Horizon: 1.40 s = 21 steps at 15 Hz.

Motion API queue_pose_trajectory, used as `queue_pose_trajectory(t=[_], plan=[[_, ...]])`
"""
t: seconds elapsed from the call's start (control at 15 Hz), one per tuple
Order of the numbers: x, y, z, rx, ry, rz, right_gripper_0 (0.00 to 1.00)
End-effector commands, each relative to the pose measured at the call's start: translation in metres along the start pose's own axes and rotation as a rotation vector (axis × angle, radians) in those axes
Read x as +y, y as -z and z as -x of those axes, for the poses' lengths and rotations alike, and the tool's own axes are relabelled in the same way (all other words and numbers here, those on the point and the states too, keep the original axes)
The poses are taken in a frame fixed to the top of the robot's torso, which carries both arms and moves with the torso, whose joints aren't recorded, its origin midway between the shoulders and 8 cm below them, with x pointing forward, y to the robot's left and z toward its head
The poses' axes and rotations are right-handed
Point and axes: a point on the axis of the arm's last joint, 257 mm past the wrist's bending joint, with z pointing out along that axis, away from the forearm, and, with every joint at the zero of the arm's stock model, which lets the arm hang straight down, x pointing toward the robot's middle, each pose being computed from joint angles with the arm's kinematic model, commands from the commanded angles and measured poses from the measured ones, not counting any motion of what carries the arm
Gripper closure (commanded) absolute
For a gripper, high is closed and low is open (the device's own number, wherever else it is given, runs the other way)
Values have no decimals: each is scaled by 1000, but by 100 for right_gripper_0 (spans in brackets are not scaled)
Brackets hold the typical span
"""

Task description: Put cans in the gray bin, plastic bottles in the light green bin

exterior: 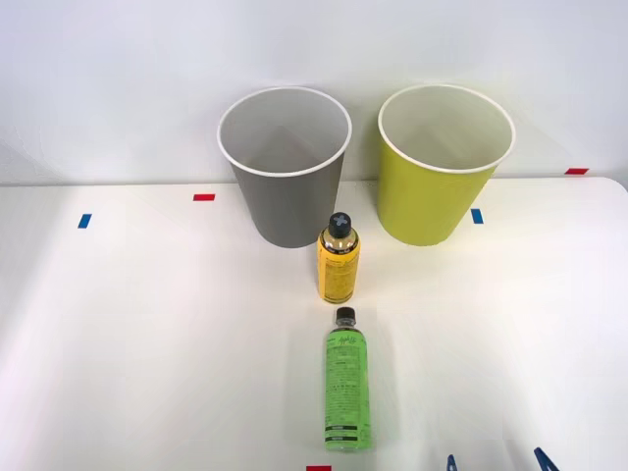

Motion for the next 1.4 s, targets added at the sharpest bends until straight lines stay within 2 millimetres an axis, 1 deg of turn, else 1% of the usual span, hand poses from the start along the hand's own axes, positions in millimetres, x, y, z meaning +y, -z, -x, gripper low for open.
queue_pose_trajectory(t=[0.07, 1.4], plan=[[0, 0, 0, 0, 0, 0, 0], [0, 0, 0, 0, 0, 0, 0]])
